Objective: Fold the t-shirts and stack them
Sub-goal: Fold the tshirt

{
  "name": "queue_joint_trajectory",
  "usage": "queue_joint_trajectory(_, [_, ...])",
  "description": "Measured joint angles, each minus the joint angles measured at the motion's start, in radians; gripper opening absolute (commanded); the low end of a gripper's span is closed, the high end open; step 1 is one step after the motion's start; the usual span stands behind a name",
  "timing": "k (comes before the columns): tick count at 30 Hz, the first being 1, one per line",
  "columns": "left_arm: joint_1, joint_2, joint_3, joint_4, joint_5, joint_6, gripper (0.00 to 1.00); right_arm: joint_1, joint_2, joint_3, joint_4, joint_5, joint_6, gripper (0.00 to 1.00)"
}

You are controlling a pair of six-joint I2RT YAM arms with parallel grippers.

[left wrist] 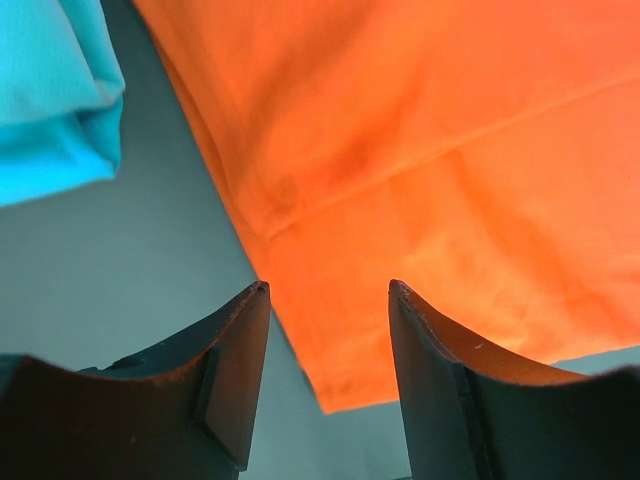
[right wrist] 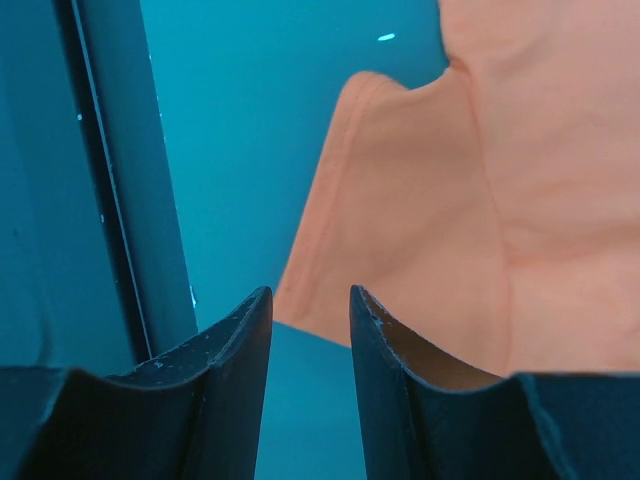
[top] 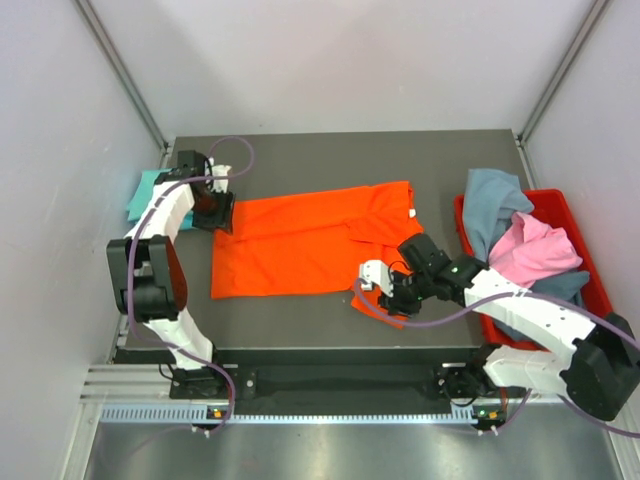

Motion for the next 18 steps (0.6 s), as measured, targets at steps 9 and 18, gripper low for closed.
queue_joint_trajectory(9, [-0.014, 0.097, 0.034, 0.028, -0.006, -0.039, 0.54, 0.026, 0.038, -0.027, 0.015, -0.006, -0.006, 0.39])
queue_joint_trajectory(18, [-0.025, 0.344, 0.391, 0.042, -0.048, -0.063, 0.54, 0.031, 0.137, -0.033, 0.033, 0.027, -0.016, 0.39])
